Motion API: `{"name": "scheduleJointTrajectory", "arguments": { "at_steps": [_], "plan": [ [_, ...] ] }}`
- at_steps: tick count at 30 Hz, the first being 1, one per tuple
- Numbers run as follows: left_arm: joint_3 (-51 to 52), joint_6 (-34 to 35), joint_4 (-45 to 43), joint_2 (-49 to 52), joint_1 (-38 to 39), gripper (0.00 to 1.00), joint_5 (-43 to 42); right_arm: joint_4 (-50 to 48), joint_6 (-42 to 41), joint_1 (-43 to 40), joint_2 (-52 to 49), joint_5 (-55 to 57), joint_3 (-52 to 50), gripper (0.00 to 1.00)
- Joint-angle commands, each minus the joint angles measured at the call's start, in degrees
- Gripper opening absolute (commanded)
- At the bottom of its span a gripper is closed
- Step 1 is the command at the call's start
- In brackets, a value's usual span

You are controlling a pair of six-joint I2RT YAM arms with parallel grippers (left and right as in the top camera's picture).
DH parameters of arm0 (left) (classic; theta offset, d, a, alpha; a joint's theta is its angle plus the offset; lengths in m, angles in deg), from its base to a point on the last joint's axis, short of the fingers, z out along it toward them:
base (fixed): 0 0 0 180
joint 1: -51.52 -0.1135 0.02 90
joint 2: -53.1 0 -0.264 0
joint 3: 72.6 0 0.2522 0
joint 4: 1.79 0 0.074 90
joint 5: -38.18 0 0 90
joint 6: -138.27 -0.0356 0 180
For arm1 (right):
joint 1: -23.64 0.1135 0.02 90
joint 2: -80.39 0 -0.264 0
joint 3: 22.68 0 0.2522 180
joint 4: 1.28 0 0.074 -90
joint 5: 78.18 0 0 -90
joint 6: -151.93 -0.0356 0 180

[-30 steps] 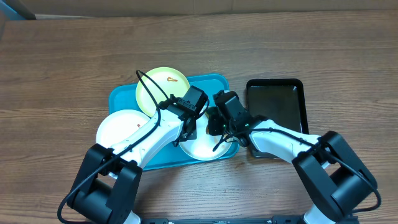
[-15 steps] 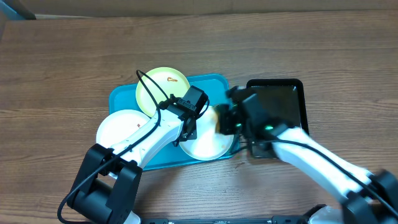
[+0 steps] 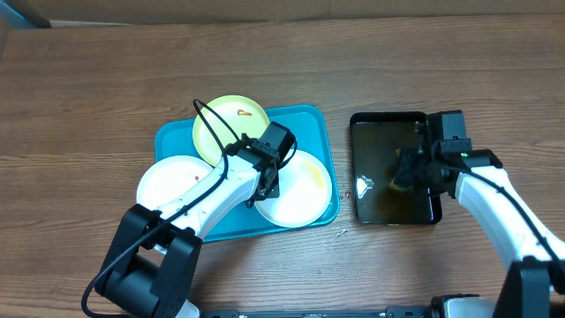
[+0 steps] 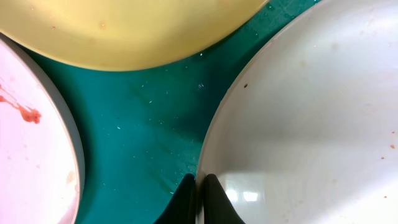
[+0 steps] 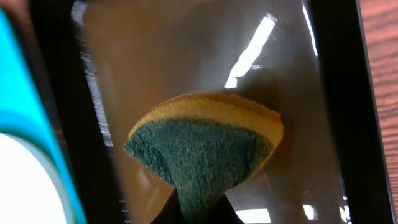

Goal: Clean dirty plates on tray and stack at the side
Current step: 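Return the sponge to the black tray water and release it, then lift the scrubbed white plate off the blue tray with the left gripper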

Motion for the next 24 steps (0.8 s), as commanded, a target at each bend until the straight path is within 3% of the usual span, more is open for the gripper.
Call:
{"name": "scheduleJointTrajectory", "arguments": {
  "at_steps": [1, 4, 9, 15, 21, 24],
  "plan": [
    [0.57, -1.14, -0.04, 0.57, 0.00, 0.04, 0.42, 0.48, 3.56, -0.33, -2.51, 0.17, 0.24, 0.04],
    [-0.44, -2.05, 1.03, 0.50, -0.02, 0.04, 0.55, 0.87, 3.54, -0.37, -3.96, 1.51, 0.24, 0.07],
    [-4.68, -1.90, 5.64, 0.50, 0.00, 0.04, 2.99, 3.26, 3.54, -1.88, -3.96, -0.76, 3.30, 0.40],
    [-9.84, -1.68, 9.03, 0.50, 0.00, 0.04, 6.21, 15.52, 3.82, -5.64, -3.96, -1.70, 14.43, 0.73],
    [-16.70, -1.09, 12.15, 0.50, 0.00, 0.04, 9.07, 26.21, 3.82, -9.53, -3.96, -1.68, 24.70, 0.85],
    [-19.61, -1.33, 12.50, 0.50, 0.00, 0.04, 9.88, 27.26, 3.82, -11.02, -3.96, -1.70, 26.25, 0.87]
  ]
}}
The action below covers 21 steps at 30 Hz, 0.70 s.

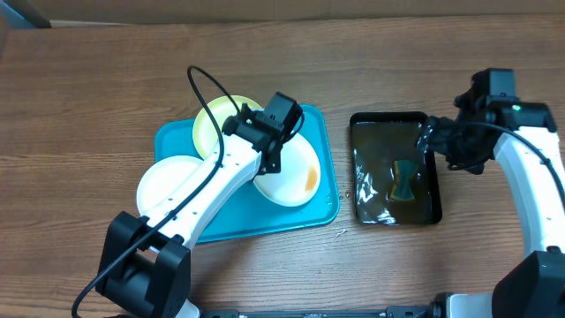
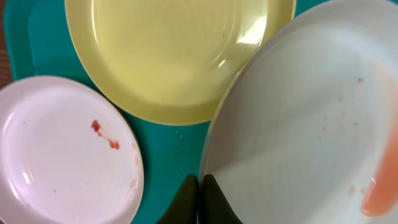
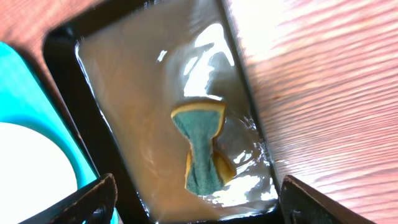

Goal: Clean dirty plates on tray and stack at the side
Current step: 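Lift the scrubbed white plate off the blue tray with the left gripper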

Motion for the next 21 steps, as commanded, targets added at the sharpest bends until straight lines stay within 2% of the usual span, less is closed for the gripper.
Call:
{"name": "scheduleJointTrajectory", "arguments": {
  "at_steps": [1, 9, 16, 21],
  "plan": [
    [-4.22, -0.66, 0.17, 0.39, 0.00, 0.04, 3.02, 0.52, 0.35, -1.55, 0.22, -0.35, 2.05, 0.87],
    [-6.21, -2.38, -0.33, 0.42, 0.07, 0.04, 4.46, 2.21, 3.08, -1.46, 0.20, -2.03, 2.03, 0.88],
    [-13.14, -3.50, 2.32, 0.42, 0.11, 0.04, 4.37, 1.86, 3.13, -2.71, 0.20, -1.40, 2.03, 0.97],
    [-18.80, -4.11, 1.62, 0.42, 0.13, 0.04, -1.22, -2.43, 1.03, -8.28, 0.20, -1.46, 2.03, 1.00]
  ]
}}
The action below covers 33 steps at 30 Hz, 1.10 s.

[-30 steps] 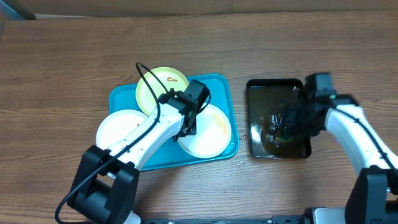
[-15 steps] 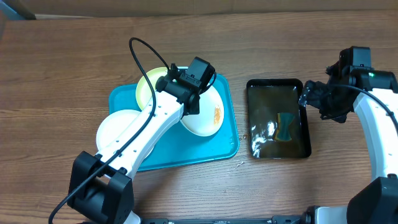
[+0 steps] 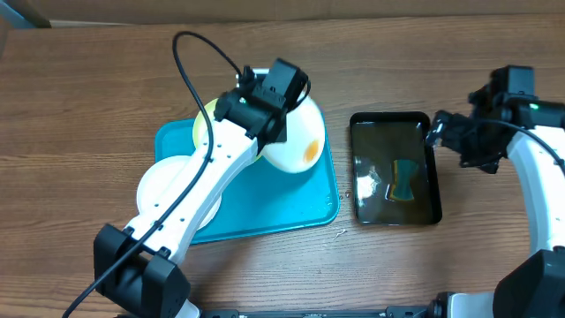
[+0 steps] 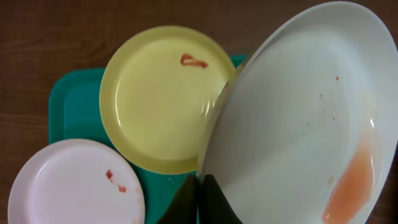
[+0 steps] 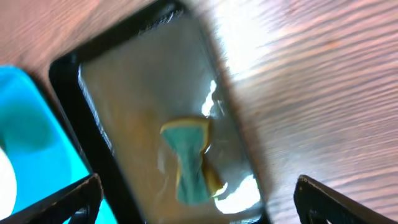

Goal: Clean dirty plates on tray and stack at the side
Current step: 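Lift the scrubbed white plate off the blue tray with the left gripper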

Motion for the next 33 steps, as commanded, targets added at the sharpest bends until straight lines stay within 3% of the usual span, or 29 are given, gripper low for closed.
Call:
{"name": "scheduleJointTrajectory", "arguments": {
  "at_steps": [1, 4, 13, 19, 28, 33],
  "plan": [
    [-4.22, -1.95, -1.70, 0.39, 0.20, 0.04, -4.98, -1.88, -1.03, -4.76, 0.22, 0.13, 1.22, 1.00],
    [-4.50, -2.40, -5.66, 0.39, 1.25, 0.04, -8.22, -2.75, -0.98, -8.90, 0.22, 1.40, 1.22, 1.00],
    [-4.37, -2.38, -13.73, 0.46, 8.39, 0.04, -5.86, -2.73, -0.98, -14.38, 0.22, 4.44, 1.22, 1.00],
    [-4.26, -3.54, -15.39, 0.87, 14.27, 0.04, 5.42, -2.73, -0.98, -14.38, 0.22, 4.44, 1.22, 1.00],
    [-4.26, -14.95, -18.53, 6.80, 23.06, 0.04, 25.94, -2.73, -0.98, -14.38, 0.22, 4.44, 1.22, 1.00],
    [-4.26, -22.16, -24.09, 10.69, 29.05, 0.04, 42.75, -2.73, -0.98, -14.38, 0.22, 4.44, 1.22, 1.00]
  ]
}}
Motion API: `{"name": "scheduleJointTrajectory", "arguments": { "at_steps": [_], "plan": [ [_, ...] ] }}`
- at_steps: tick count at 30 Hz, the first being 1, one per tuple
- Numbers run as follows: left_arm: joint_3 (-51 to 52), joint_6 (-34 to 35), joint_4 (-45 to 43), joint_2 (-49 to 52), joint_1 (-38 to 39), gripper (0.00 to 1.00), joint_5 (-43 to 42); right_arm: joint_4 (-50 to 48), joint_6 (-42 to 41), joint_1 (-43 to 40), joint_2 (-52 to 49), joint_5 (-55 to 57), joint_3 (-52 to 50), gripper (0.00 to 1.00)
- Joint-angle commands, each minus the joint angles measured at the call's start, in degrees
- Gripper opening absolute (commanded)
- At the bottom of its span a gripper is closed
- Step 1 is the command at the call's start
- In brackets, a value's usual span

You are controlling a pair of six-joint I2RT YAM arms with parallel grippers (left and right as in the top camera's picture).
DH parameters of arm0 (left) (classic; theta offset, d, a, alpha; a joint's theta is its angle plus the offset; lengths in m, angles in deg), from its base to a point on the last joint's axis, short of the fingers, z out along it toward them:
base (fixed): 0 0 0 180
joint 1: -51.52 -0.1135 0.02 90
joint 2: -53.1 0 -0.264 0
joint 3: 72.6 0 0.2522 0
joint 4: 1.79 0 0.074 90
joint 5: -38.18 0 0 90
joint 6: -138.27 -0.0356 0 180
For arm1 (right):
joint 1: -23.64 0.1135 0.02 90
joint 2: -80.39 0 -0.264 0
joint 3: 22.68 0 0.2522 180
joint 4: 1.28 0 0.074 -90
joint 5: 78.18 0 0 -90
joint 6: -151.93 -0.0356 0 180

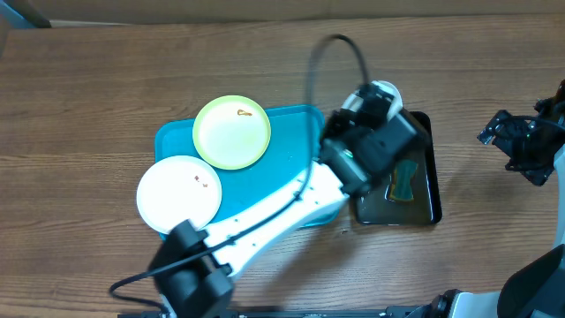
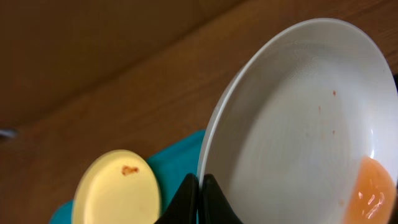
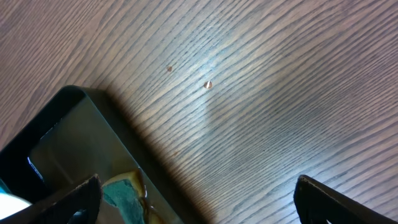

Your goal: Clean dirty plates on tray and stack at the side

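My left gripper [image 2: 200, 186] is shut on the rim of a white plate [image 2: 298, 124] smeared with orange sauce and holds it tilted in the air. In the overhead view that arm reaches across to the black water tray [image 1: 433, 208], hiding most of the plate. A yellow plate [image 1: 231, 131] with a red smear and a white plate [image 1: 178, 193] with small red spots lie on the teal tray [image 1: 265, 208]. A green-and-yellow sponge [image 1: 402, 181] lies in the water tray. My right gripper [image 1: 521, 146] stands open over bare table, to the right of the water tray.
The wooden table [image 1: 88, 79] stretches round both trays. Small crumbs [image 3: 208, 84] lie on the wood near the water tray's corner [image 3: 68, 99]. The left arm's cable [image 1: 331, 53] loops above the trays.
My left gripper has carried the sauce-smeared white plate from above the teal tray's far edge to over the black water tray. My right gripper has drawn further right, away from the tray.
At first my left gripper was shut on the white plate's rim on the teal tray, and my right gripper was shut on the sponge in the water tray. Then the sponge lay released and the plate was lifted, higher each time. Now it hangs over the water tray.
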Motion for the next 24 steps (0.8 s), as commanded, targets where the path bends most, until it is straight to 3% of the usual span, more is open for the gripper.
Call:
{"name": "scheduleJointTrajectory", "arguments": {
  "at_steps": [1, 4, 10, 19, 22, 24],
  "plan": [
    [-1.14, -8.66, -4.74, 2.03, 4.46, 0.04, 20.02, -0.20, -0.17, -0.07, 0.22, 0.70, 1.22, 1.00],
    [-1.16, -16.76, -11.96, 2.60, 7.34, 0.04, 25.49, -0.20, -0.20, -0.07, 0.22, 0.68, 1.22, 1.00],
    [-1.16, -28.35, -23.41, 2.60, 9.14, 0.04, 26.18, -0.20, -0.20, -0.07, 0.22, 0.70, 1.22, 1.00],
    [-1.16, -32.13, -27.45, 2.60, 9.03, 0.04, 27.26, -0.20, -0.20, -0.07, 0.22, 0.70, 1.22, 1.00],
    [-1.16, -37.48, -29.81, 2.60, 9.46, 0.04, 28.79, -0.20, -0.17, -0.07, 0.22, 0.70, 1.22, 1.00],
    [-1.16, -36.44, -31.34, 2.60, 8.79, 0.04, 29.33, -0.20, -0.17, -0.07, 0.22, 0.70, 1.22, 1.00]
  ]
}}
